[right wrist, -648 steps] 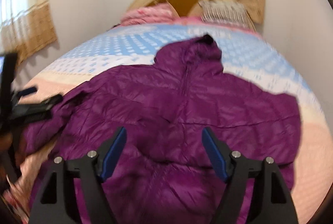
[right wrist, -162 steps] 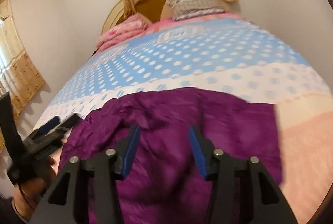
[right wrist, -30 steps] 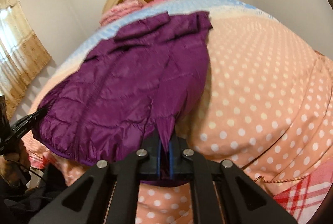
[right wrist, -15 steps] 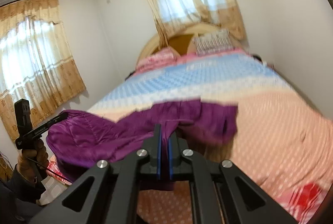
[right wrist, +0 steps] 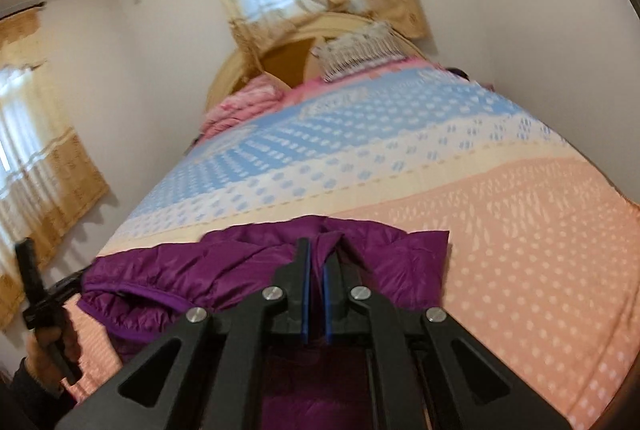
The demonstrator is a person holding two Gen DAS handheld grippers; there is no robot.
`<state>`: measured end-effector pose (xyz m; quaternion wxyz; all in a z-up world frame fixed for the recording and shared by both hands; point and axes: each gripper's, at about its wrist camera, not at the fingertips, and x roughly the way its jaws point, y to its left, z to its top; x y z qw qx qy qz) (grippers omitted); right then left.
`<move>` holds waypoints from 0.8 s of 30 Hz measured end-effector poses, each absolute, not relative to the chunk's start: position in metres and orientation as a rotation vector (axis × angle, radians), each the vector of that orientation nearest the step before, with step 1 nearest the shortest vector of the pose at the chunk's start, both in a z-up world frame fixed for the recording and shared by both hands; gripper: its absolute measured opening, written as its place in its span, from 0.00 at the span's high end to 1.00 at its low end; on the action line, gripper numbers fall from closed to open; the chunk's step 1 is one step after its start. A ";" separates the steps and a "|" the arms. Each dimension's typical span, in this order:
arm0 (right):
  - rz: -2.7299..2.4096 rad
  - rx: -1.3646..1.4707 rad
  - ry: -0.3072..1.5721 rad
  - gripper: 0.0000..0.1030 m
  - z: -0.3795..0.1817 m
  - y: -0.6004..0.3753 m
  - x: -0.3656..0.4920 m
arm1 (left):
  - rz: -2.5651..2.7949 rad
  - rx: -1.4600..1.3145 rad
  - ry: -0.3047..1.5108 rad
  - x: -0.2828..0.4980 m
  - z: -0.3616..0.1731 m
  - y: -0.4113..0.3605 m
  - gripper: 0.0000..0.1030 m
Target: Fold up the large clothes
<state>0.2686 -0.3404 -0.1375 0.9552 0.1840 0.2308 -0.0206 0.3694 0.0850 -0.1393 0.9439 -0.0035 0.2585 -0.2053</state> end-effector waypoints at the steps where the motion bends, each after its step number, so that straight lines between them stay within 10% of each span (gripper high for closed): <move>1: -0.052 0.383 0.486 0.93 -0.143 -0.345 0.281 | -0.399 -0.021 0.523 0.377 -0.139 0.083 0.78; 5: -0.103 0.410 0.533 0.93 -0.161 -0.359 0.315 | -0.241 -0.009 0.419 0.386 -0.131 0.079 0.11; 11: -0.181 0.427 0.585 0.87 -0.178 -0.373 0.344 | -0.151 0.058 0.404 0.401 -0.143 0.065 0.08; 15: -0.203 0.422 0.558 0.30 -0.171 -0.372 0.341 | -0.109 0.104 0.423 0.400 -0.159 0.053 0.08; 17: -0.253 0.357 0.511 0.19 -0.159 -0.363 0.331 | -0.092 0.103 0.420 0.396 -0.162 0.053 0.08; 24: -0.073 0.158 0.583 0.24 -0.151 -0.272 0.349 | -0.105 0.097 0.424 0.400 -0.161 0.025 0.08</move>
